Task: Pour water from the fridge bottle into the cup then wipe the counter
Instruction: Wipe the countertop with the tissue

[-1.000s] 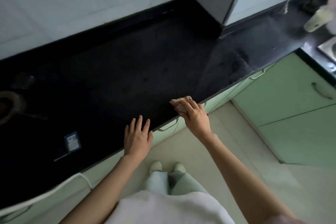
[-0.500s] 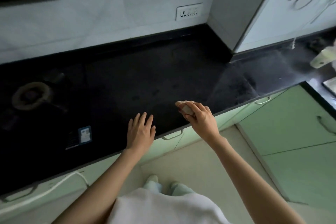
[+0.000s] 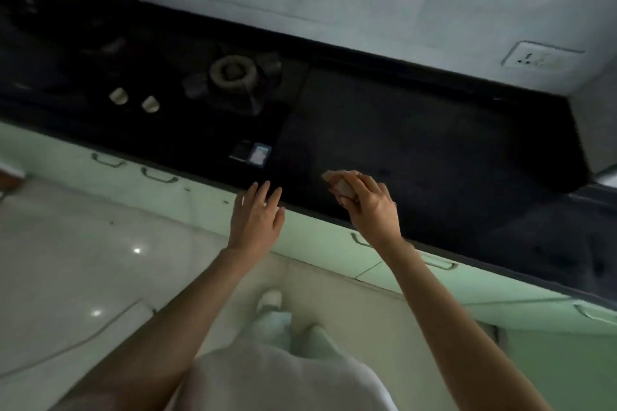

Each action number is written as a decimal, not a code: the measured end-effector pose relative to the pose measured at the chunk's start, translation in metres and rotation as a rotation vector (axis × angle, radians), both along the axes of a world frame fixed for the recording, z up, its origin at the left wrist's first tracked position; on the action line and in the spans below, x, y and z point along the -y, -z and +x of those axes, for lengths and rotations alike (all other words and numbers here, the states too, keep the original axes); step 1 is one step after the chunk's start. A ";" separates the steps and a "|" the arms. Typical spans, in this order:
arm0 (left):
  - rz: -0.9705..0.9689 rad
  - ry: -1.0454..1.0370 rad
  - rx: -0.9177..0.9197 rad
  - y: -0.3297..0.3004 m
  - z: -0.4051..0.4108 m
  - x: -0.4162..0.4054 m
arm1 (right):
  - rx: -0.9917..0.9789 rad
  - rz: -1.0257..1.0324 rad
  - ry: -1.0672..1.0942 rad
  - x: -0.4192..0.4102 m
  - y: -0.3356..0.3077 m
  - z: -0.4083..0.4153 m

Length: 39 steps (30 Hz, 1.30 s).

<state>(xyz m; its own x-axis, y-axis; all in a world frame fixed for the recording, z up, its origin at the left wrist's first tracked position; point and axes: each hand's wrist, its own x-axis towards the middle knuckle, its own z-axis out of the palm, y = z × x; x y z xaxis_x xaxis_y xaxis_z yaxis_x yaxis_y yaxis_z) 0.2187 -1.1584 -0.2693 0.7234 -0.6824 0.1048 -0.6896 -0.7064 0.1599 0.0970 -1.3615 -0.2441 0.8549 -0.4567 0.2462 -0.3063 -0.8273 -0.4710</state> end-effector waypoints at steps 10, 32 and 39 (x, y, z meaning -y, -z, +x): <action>-0.014 -0.405 0.039 -0.012 0.042 -0.176 | 0.051 -0.016 -0.413 -0.147 -0.004 0.122; -0.100 -0.921 -0.053 -0.010 0.222 -0.488 | -0.013 -0.014 -0.780 -0.453 -0.008 0.422; -0.100 -0.991 -0.075 -0.013 0.339 -0.535 | -0.049 -0.008 -0.851 -0.507 -0.009 0.557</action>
<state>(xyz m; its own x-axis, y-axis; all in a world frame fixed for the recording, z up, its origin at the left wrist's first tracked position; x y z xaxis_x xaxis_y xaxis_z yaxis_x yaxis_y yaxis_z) 0.5572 -0.6235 -0.2561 0.9683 0.2424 0.0597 0.2182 -0.9380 0.2692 0.6540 -0.8545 -0.2349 0.9159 0.3477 0.2005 0.4013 -0.7882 -0.4665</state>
